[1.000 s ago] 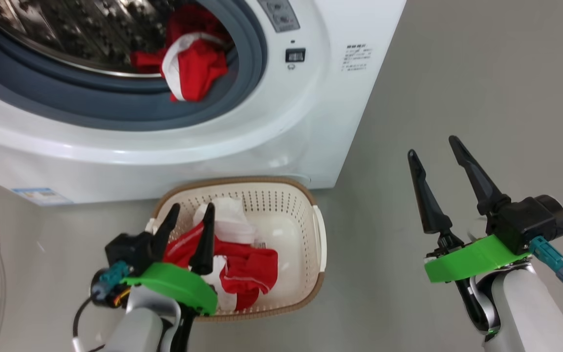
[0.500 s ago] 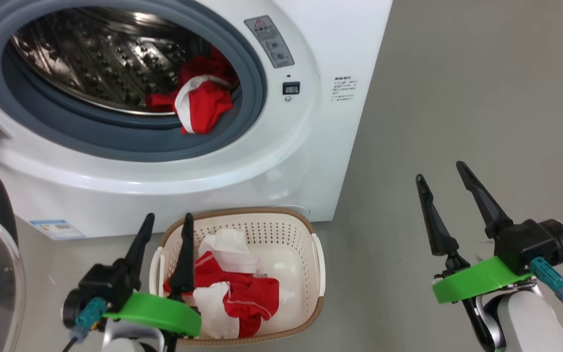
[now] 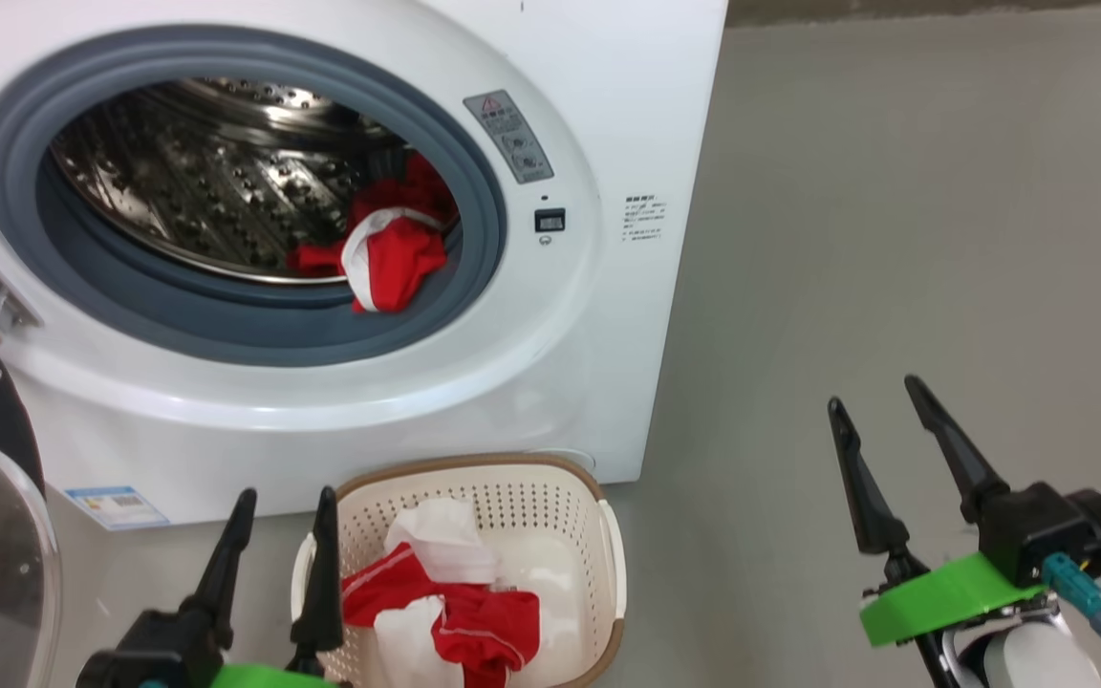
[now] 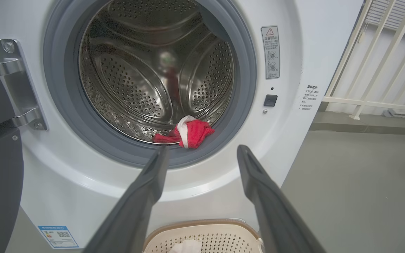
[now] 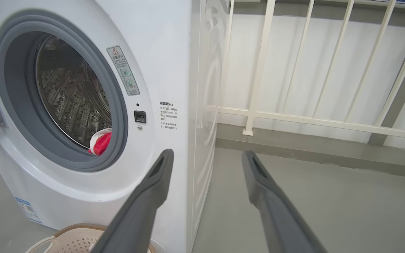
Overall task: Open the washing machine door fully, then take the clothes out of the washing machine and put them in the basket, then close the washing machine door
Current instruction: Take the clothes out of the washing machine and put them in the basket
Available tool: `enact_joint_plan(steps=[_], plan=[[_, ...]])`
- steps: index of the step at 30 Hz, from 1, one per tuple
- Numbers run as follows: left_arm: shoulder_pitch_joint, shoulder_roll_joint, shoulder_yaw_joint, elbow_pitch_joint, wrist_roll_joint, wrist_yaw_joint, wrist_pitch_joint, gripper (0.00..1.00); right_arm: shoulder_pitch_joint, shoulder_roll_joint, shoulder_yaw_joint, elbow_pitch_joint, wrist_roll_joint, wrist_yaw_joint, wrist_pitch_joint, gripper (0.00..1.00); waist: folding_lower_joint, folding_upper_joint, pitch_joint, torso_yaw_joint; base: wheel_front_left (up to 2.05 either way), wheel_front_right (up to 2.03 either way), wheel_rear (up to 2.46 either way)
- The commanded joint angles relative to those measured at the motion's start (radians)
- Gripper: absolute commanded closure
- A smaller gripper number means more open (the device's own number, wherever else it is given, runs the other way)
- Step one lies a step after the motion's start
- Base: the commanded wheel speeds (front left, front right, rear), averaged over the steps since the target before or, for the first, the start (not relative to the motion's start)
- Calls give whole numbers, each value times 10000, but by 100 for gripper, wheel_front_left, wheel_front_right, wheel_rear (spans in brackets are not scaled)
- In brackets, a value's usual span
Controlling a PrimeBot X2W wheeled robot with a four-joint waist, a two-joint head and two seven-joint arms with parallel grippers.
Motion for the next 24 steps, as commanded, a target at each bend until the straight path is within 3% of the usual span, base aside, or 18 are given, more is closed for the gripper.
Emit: enact_joint_plan(steps=[1, 10, 24], plan=[[140, 119, 427, -441, 146, -56, -120, 0, 103, -6, 203, -299, 36, 46, -63, 0, -1, 0, -244, -87, 0, 0, 0], [1140, 106, 581, -1201, 240, 111, -120, 0, 896, -6, 155, -480, 53, 46, -63, 0, -1, 0, -706, -151, 0, 0, 0], [1229, 99, 582, -1207, 48, 206, -120, 0, 917, -6, 244, -470, -47, 46, -63, 0, -1, 0, -682, -249, 0, 0, 0]])
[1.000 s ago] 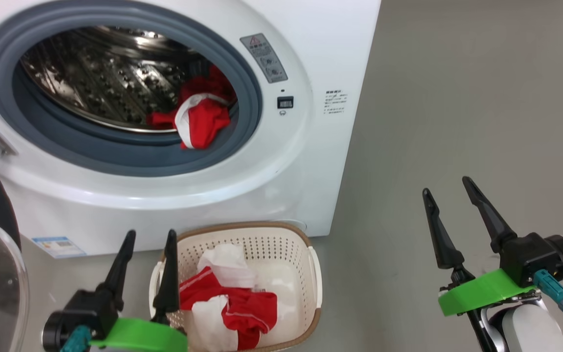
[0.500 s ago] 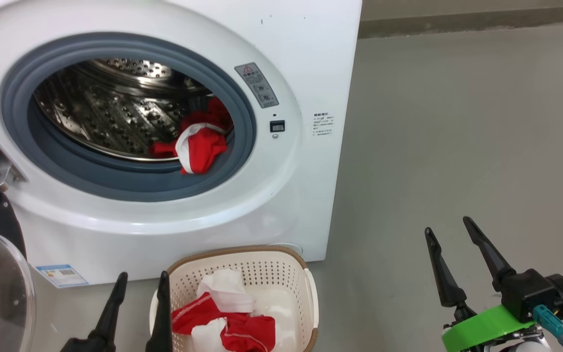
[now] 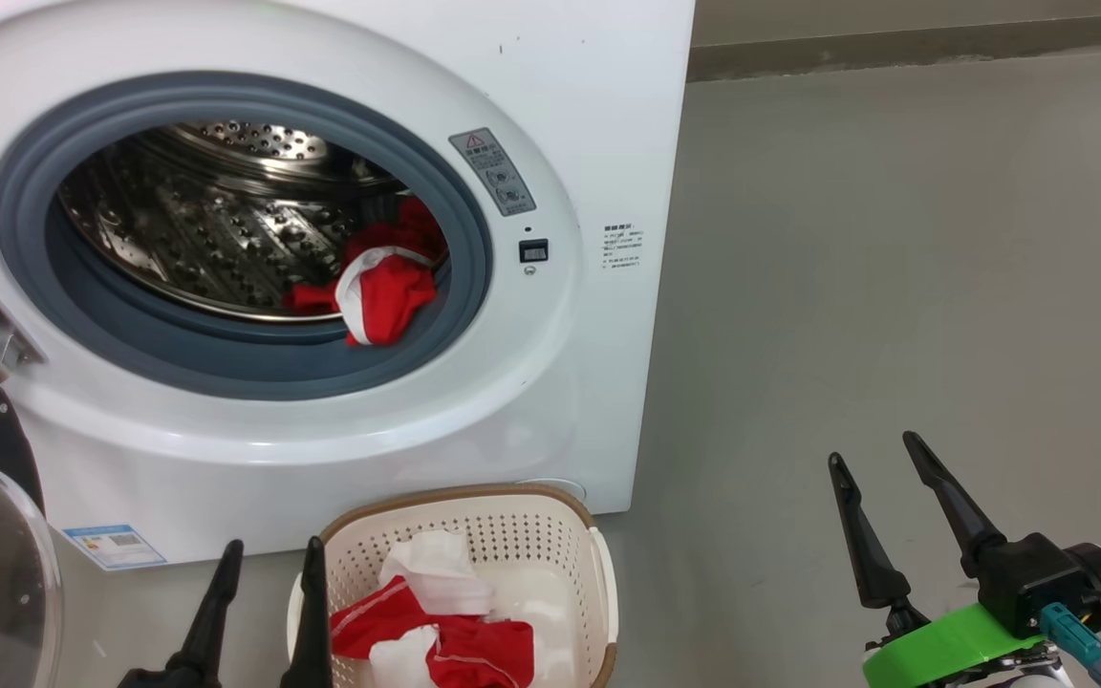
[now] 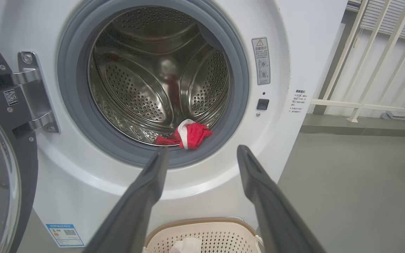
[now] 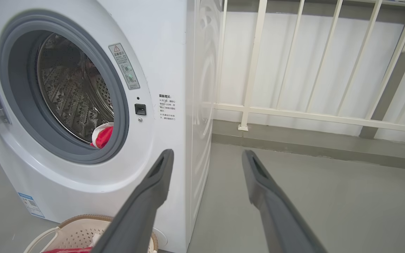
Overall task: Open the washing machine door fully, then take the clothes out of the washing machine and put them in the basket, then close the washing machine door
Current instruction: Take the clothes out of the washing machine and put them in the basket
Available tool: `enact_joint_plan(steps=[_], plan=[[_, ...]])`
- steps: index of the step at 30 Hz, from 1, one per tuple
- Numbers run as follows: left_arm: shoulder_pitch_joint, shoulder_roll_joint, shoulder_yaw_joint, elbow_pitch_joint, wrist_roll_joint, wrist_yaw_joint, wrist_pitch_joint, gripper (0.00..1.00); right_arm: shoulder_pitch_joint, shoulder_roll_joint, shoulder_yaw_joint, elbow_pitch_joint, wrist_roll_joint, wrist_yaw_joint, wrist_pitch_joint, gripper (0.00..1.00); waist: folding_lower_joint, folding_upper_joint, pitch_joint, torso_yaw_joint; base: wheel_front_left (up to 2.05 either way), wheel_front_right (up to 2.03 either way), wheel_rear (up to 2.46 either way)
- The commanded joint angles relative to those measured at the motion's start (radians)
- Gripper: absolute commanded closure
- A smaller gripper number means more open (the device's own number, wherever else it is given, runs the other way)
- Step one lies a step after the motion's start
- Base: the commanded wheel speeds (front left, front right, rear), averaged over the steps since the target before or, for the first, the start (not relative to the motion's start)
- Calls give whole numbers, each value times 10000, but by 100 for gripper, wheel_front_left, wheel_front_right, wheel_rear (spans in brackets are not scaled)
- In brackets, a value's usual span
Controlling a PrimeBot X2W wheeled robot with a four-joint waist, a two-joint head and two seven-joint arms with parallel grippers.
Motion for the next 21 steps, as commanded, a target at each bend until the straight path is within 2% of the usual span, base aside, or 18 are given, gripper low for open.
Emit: enact_joint_plan(steps=[1, 12, 21], plan=[[-166, 86, 296, -248, -95, 102, -120, 0, -176, -43, 257, -250, -48, 46, -63, 0, 0, 0, 13, -12, 0, 0, 0], [-501, 84, 52, 269, -350, 72, -120, 0, -149, -43, 257, -258, -148, 46, -63, 0, 0, 0, -25, 98, 0, 0, 0], [-1409, 84, 105, 652, -580, -85, -120, 0, -308, -43, 189, -461, -276, 46, -63, 0, 0, 0, 552, 317, 0, 0, 0]])
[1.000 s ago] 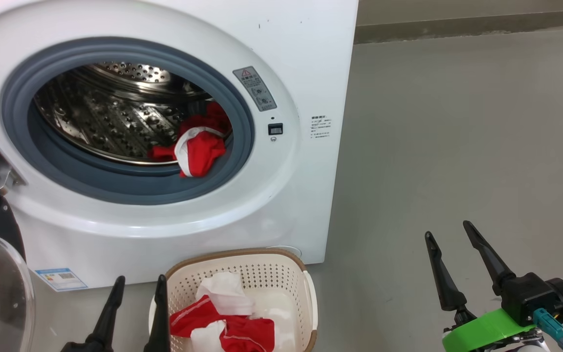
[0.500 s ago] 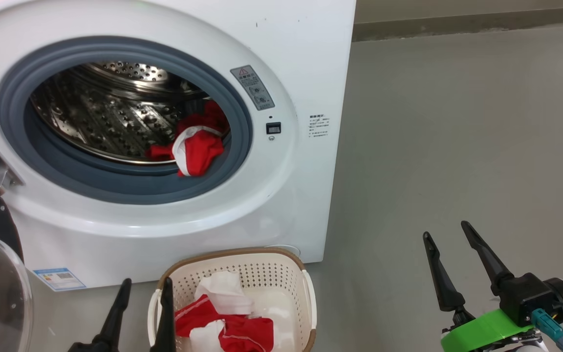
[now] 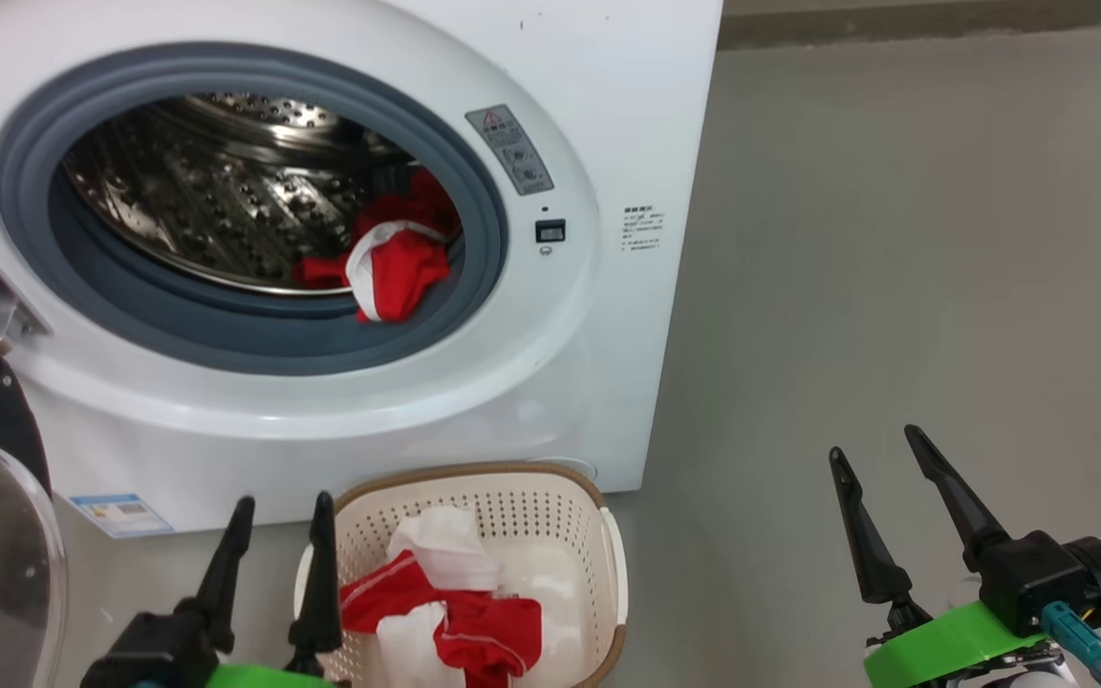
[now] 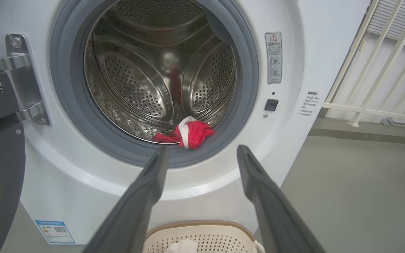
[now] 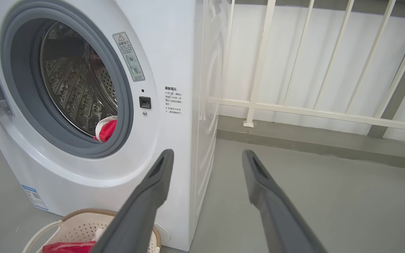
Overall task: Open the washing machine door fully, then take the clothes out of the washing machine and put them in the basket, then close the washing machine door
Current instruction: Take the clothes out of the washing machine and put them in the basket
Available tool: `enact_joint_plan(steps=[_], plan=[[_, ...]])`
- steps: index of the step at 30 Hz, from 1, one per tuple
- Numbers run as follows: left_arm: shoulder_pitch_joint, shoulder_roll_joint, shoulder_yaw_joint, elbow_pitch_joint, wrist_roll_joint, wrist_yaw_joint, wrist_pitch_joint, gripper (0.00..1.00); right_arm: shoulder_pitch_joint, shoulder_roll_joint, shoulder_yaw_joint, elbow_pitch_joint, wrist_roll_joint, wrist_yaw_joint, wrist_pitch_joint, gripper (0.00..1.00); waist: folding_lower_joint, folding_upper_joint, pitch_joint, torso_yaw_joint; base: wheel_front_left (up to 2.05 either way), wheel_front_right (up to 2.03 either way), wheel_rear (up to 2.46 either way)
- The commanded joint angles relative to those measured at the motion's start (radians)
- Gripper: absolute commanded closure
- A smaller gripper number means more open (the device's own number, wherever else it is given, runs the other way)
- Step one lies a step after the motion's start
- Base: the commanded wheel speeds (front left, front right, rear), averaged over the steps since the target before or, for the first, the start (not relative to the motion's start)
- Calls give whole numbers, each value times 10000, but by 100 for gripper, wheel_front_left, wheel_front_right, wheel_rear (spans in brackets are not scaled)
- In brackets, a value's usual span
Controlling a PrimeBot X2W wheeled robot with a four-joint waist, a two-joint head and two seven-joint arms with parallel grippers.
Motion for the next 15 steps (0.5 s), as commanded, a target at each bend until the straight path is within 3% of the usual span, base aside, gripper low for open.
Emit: enact_joint_plan(steps=[1, 15], plan=[[-506, 86, 264, -191, -60, -39, -120, 0, -344, -47, 208, -313, -176, 46, -63, 0, 0, 0, 298, 114, 0, 0, 0], [-3052, 86, 180, 687, 139, -318, -120, 0, -1060, -47, 182, -668, -581, 46, -63, 0, 0, 0, 1840, 544, 0, 0, 0]])
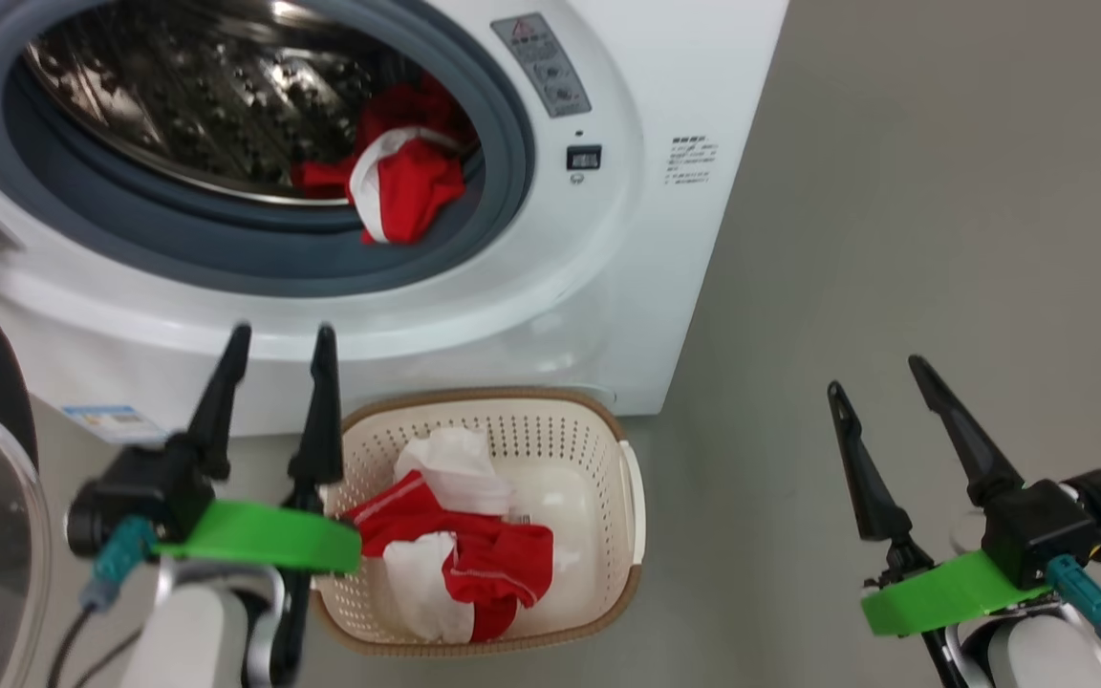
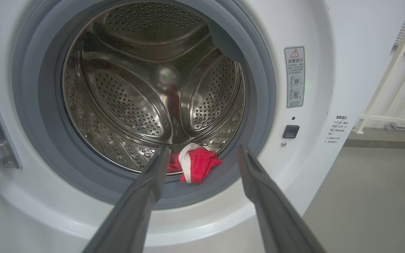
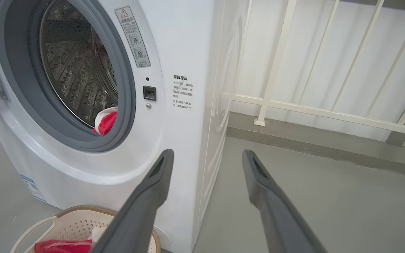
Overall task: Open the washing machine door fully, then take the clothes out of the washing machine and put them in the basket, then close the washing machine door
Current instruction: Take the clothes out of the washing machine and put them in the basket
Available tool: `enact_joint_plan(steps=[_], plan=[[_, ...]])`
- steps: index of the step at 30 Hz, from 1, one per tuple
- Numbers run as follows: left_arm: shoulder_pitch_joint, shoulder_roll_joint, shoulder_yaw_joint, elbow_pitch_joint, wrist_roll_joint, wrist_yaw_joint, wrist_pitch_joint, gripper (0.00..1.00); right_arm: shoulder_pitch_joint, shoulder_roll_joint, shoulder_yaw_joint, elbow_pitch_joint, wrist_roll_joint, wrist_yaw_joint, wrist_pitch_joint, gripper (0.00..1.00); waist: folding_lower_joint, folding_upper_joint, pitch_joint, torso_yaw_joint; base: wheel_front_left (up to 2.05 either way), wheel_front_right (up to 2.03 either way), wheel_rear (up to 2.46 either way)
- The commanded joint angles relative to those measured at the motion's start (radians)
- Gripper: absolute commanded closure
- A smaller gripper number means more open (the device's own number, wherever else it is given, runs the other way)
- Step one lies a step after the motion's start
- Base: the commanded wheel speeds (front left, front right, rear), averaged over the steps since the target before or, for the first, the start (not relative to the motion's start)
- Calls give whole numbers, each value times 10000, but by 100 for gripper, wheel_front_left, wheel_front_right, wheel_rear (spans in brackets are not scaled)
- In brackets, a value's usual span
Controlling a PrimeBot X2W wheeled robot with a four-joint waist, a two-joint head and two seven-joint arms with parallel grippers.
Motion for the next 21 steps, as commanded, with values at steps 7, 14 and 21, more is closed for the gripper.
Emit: enact_joint_plan(steps=[7, 14, 21], plan=[[-1825, 119, 655, 523, 129, -192, -120, 0, -808, -45, 114, -407, -198, 46, -63, 0, 0, 0, 1221, 136, 0, 0, 0], [-3404, 119, 976, 1527, 125, -334, -120, 0, -1213, -45, 224, -533, -250, 46, -63, 0, 0, 0, 2011, -63, 0, 0, 0], [-4906, 184, 1347, 2597, 293, -438, -120, 0, -1531, -45, 375, -781, -216, 46, -63, 0, 0, 0, 2702, -248, 0, 0, 0]])
